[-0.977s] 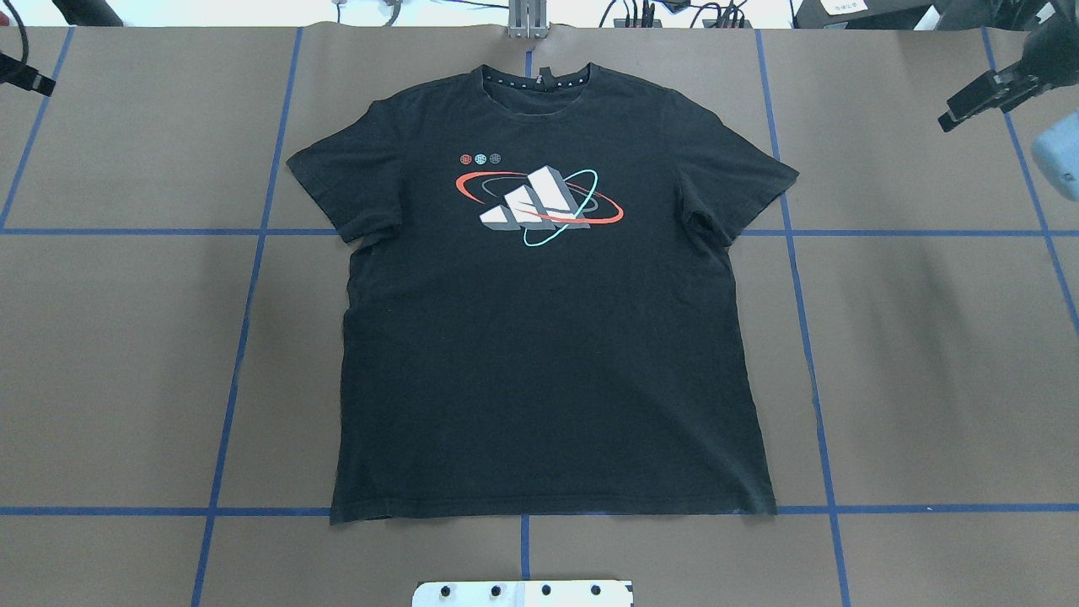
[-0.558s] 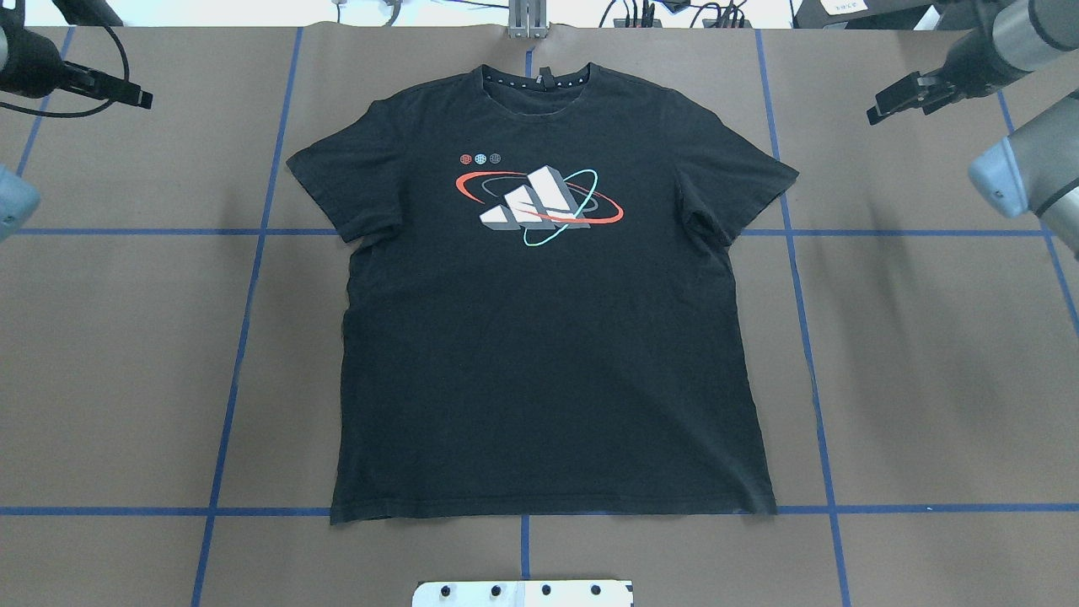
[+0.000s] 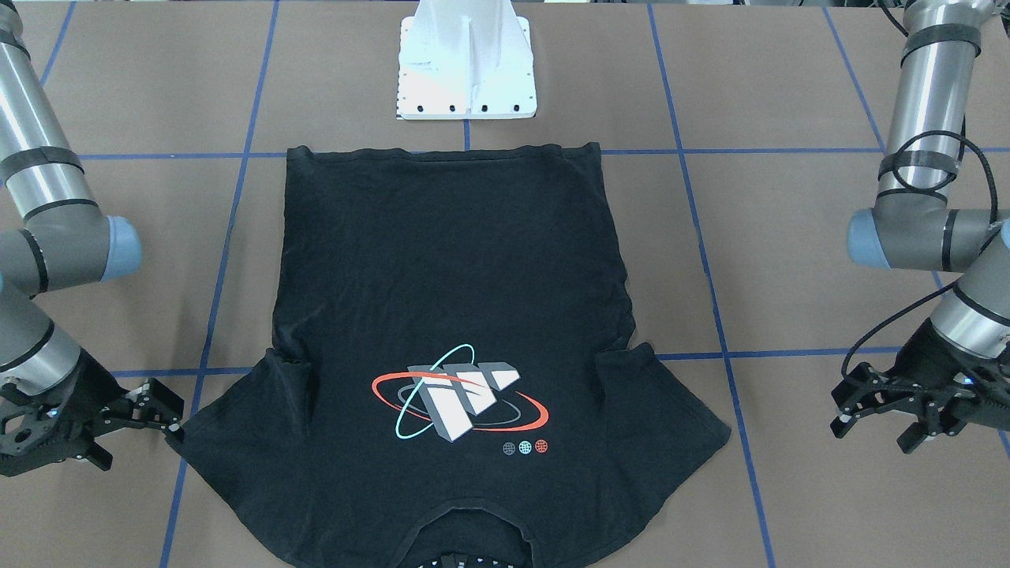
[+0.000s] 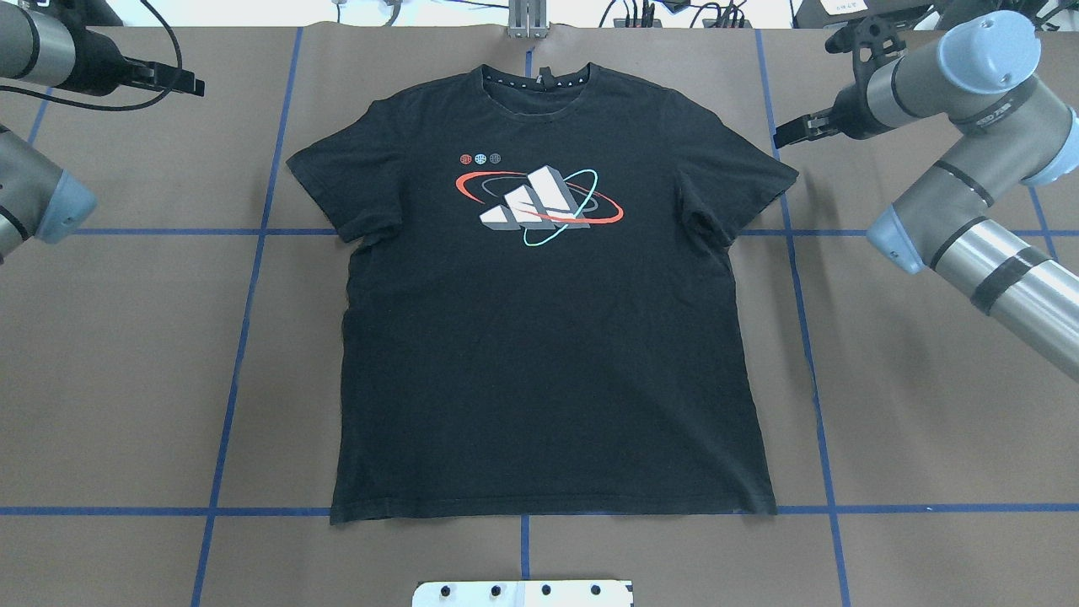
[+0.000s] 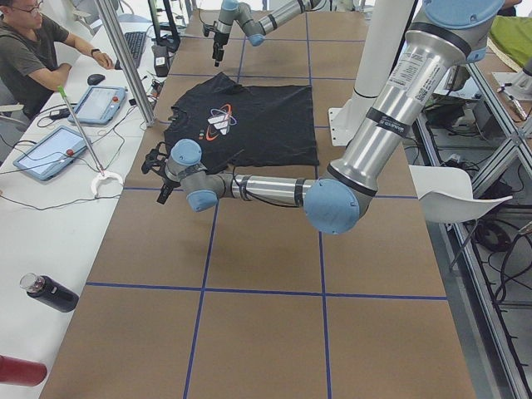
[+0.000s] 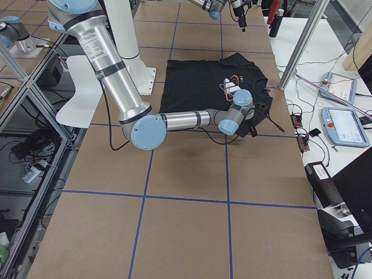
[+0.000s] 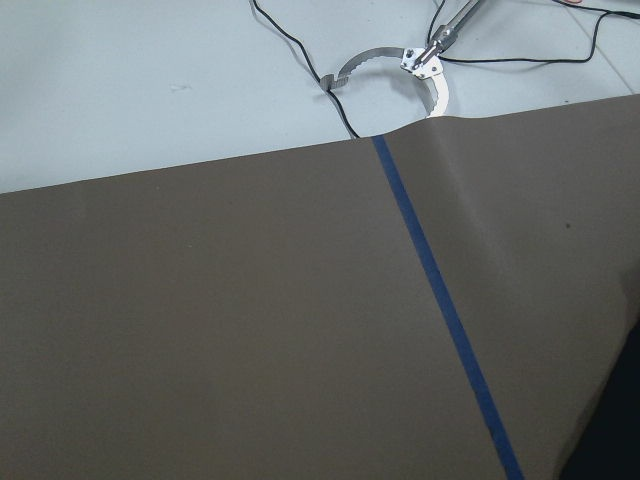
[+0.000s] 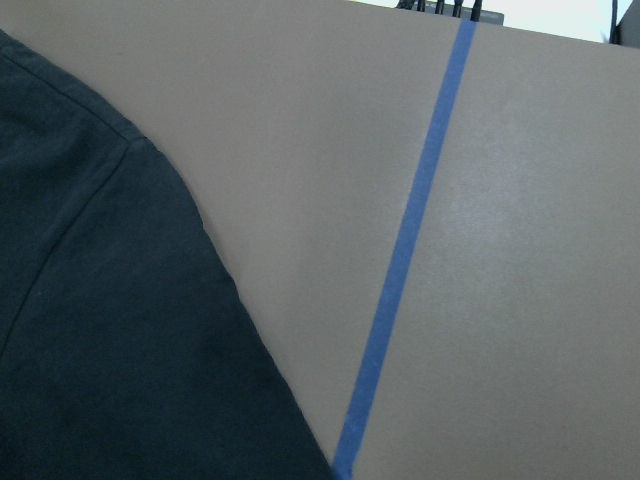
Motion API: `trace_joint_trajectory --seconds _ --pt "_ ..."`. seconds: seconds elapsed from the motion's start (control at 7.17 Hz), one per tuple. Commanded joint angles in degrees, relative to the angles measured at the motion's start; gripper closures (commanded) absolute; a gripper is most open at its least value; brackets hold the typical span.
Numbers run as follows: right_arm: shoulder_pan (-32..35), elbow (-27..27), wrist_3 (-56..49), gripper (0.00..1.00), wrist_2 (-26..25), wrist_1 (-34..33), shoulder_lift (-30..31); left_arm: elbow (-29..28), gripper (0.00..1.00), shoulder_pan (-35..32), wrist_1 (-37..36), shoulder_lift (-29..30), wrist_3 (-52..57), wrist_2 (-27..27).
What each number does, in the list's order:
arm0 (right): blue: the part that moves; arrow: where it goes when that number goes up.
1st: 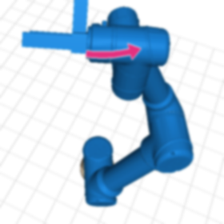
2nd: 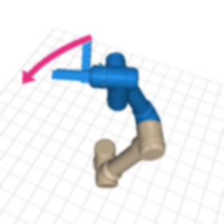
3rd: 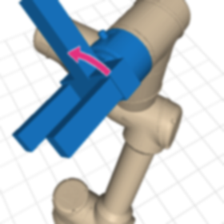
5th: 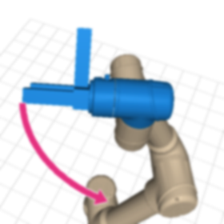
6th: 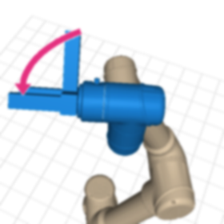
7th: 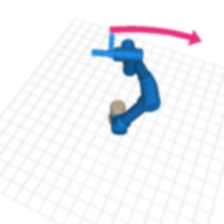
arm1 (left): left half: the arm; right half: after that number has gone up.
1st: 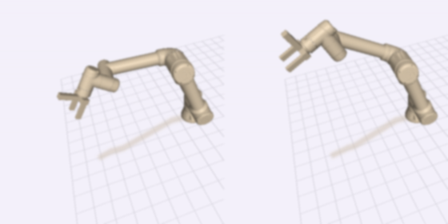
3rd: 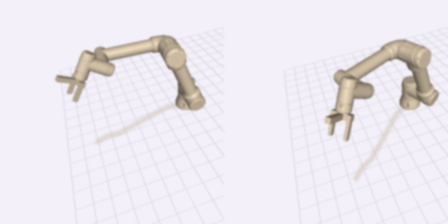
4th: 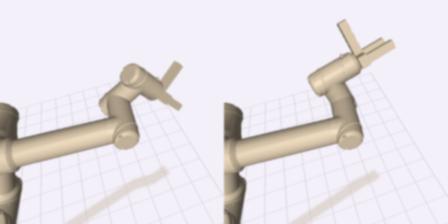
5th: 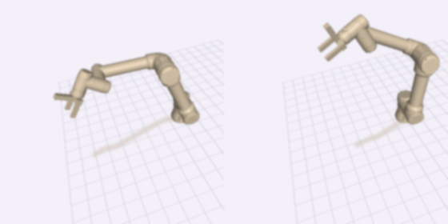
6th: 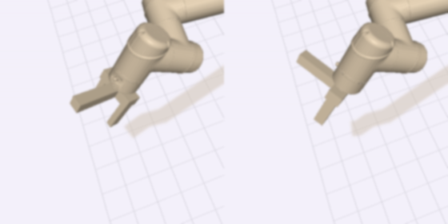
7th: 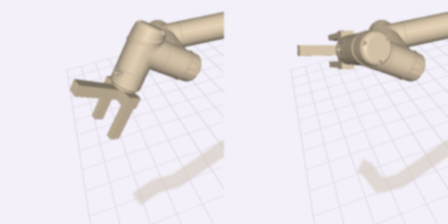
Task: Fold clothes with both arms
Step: 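Move both grippers in toward the shirt's shoulders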
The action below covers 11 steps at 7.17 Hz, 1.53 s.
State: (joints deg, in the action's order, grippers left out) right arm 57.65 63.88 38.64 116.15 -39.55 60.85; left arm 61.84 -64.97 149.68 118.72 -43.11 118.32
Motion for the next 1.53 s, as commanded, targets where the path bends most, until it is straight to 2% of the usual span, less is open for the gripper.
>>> trace_joint_trajectory --seconds 0.0,0.14,0.7,1.12,1.26,1.4 --pt "-2.1 -1.3 0.6 0.08 -1.7 1.2 0.0 -0.1 0.00 0.2 0.0 0.5 -0.7 -0.1" --pt "-2.1 -1.7 0.6 0.14 -1.6 1.2 0.1 -0.1 0.00 0.2 0.0 0.7 -0.7 -0.1" --pt "-2.2 -3.7 0.6 0.26 -1.3 1.0 0.1 0.0 0.00 0.2 0.0 0.9 -1.0 0.0" --pt "-2.3 -3.9 0.6 0.46 -1.3 1.0 0.0 0.3 0.00 0.2 -0.1 0.8 -1.0 0.0" --pt "-2.3 -3.9 0.6 0.63 -1.2 1.0 -0.1 0.3 0.00 0.1 -0.1 0.8 -1.0 0.0" --pt "-2.3 -3.9 0.6 0.89 -1.2 1.0 0.0 0.3 0.00 0.1 -0.1 0.8 -1.0 0.0"
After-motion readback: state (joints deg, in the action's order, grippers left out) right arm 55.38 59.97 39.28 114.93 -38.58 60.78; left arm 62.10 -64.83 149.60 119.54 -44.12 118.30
